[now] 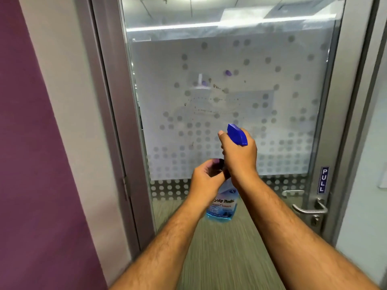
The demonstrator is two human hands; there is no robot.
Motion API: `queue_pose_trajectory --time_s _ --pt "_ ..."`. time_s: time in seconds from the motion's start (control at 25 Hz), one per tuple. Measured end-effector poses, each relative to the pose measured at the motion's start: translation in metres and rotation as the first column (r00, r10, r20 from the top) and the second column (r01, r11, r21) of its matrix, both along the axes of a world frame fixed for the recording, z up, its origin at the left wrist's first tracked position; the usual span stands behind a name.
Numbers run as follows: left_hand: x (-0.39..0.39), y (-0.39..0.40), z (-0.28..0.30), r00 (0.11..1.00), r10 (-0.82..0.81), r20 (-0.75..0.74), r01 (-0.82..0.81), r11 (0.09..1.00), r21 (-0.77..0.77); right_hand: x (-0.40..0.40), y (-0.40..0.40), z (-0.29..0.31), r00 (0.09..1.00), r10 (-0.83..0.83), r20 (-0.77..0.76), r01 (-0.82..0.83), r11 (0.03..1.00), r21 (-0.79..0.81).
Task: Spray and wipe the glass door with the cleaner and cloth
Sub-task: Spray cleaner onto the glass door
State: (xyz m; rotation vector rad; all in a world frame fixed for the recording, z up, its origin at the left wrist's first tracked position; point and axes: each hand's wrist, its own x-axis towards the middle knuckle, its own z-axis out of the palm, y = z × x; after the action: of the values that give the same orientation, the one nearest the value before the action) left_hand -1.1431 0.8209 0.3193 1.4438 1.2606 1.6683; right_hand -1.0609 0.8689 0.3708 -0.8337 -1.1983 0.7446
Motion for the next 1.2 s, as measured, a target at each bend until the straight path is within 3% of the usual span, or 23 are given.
queue_pose_trajectory --time_s 0.2,0.36,0.64,0.88,1.2 --pt "-0.042 0.041 0.021 0.996 -0.074 -0.039 0.075 0.997 0.013 -0.036 0.022 0.029 0.992 -0.126 -0.018 0.127 0.991 0.043" --pt "-0.061 0.068 0.019 0.981 -0.16 -0.107 0.166 0.985 0.044 -0.036 0.038 0.029 0.986 -0.132 -0.104 0.138 0.989 0.05" --pt "-0.063 0.099 0.028 0.962 -0.084 -0.261 0.115 0.988 0.106 -0.034 0.058 0.031 0.992 -0.129 0.006 0.128 0.987 0.092" --pt "-0.048 0.108 0.03 0.987 -0.069 -0.145 0.09 0.985 0.148 -0.027 0.072 0.037 0.99 -0.134 -0.046 0.139 0.981 0.138" --pt "-0.047 0.093 0.015 0.999 -0.003 -0.051 0.012 0.984 0.176 -0.034 0.067 0.042 0.998 0.0 0.069 -0.007 0.994 0.109"
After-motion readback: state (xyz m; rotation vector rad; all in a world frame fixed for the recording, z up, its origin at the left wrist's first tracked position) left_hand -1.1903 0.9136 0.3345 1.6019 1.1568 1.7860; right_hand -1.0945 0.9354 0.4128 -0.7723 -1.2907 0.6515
